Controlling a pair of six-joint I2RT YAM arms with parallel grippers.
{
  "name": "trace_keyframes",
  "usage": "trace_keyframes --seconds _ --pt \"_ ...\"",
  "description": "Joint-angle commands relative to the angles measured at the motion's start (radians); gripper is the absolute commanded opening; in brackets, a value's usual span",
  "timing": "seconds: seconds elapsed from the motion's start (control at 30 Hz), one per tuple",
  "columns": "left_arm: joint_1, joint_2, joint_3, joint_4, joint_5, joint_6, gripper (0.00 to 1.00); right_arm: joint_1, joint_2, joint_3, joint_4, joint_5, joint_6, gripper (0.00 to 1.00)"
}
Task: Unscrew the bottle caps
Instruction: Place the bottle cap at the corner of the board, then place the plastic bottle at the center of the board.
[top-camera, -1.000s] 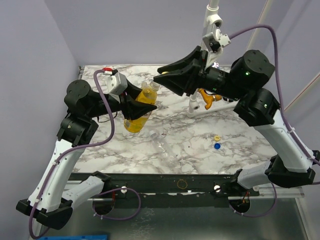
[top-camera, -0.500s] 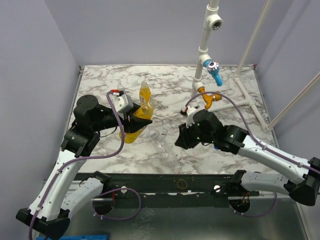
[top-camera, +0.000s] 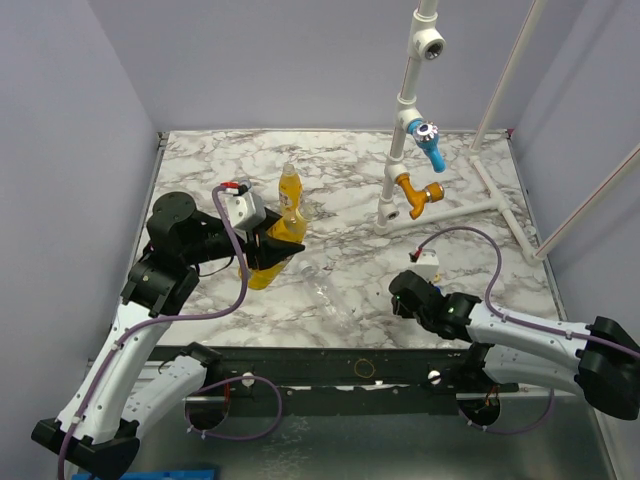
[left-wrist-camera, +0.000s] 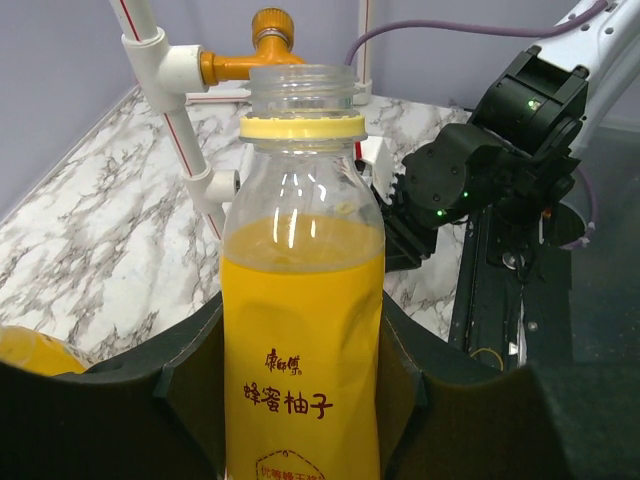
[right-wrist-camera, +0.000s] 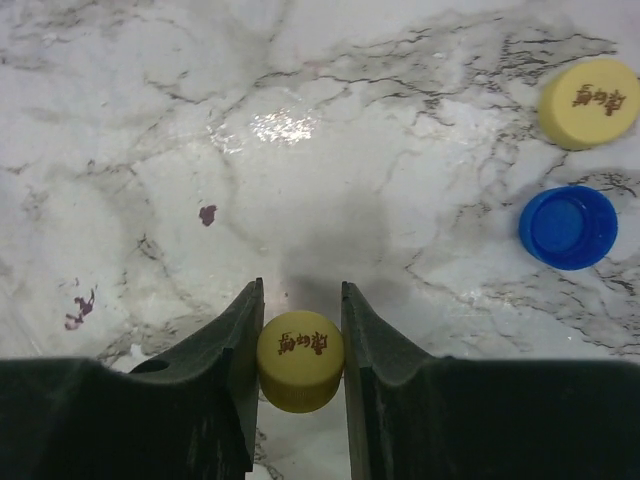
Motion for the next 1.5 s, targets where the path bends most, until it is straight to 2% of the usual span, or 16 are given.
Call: trace_keyframes --seconds 0.0,0.27,0.4,0.47,0.53,0.63,0.67,0.77,0.9,1.07,1.27,1.37,1.47 --pt "0.004 -0.013 0.004 0.026 0.047 -0.019 0.00 0.000 -0.003 -0.019 0.078 0.174 0.148 0.31" --pt "0.003 -0.019 0.007 0.031 0.053 -0.025 0.00 0.000 -0.062 0.030 -0.037 0.128 0.183 0.61" --pt "0.004 -0.019 0.017 0.033 0.055 -0.039 0.00 0.001 -0.114 0.127 -0.077 0.050 0.070 0.71" --pt "0.004 -0.020 0.013 0.035 0.056 -0.040 0.00 0.002 -0.160 0.195 -0.019 -0.067 -0.083 0.73" --pt "0.004 -0.022 0.003 0.045 0.051 -0.053 0.00 0.002 -0.215 0.249 0.089 -0.247 -0.254 0.81" --pt "0.004 -0.025 -0.018 0.057 0.048 -0.066 0.00 0.002 -0.214 0.391 0.135 -0.461 -0.383 0.99" --pt "0.004 -0.027 -0.027 0.058 0.045 -0.073 0.00 0.002 -0.192 0.455 0.126 -0.513 -0.412 1.00" --pt "0.004 -0.030 -0.043 0.068 0.059 -0.082 0.00 0.002 -0.111 0.599 0.153 -0.658 -0.456 1.00" --pt "0.004 -0.018 -0.039 0.087 0.066 -0.098 0.00 0.002 -0.044 0.698 0.294 -0.754 -0.456 1.00" --pt "0.004 -0.007 -0.032 0.096 0.077 -0.109 0.00 0.002 0.062 0.780 0.454 -0.809 -0.446 1.00" --pt "0.004 -0.004 -0.026 0.105 0.077 -0.115 0.00 0.002 0.159 0.805 0.577 -0.817 -0.430 0.99" --pt "0.004 -0.002 -0.025 0.113 0.054 -0.144 0.00 0.003 0.189 0.813 0.582 -0.818 -0.424 0.86" --pt "0.004 0.003 -0.018 0.138 0.028 -0.197 0.00 0.009 0.194 0.821 0.566 -0.800 -0.439 0.60"
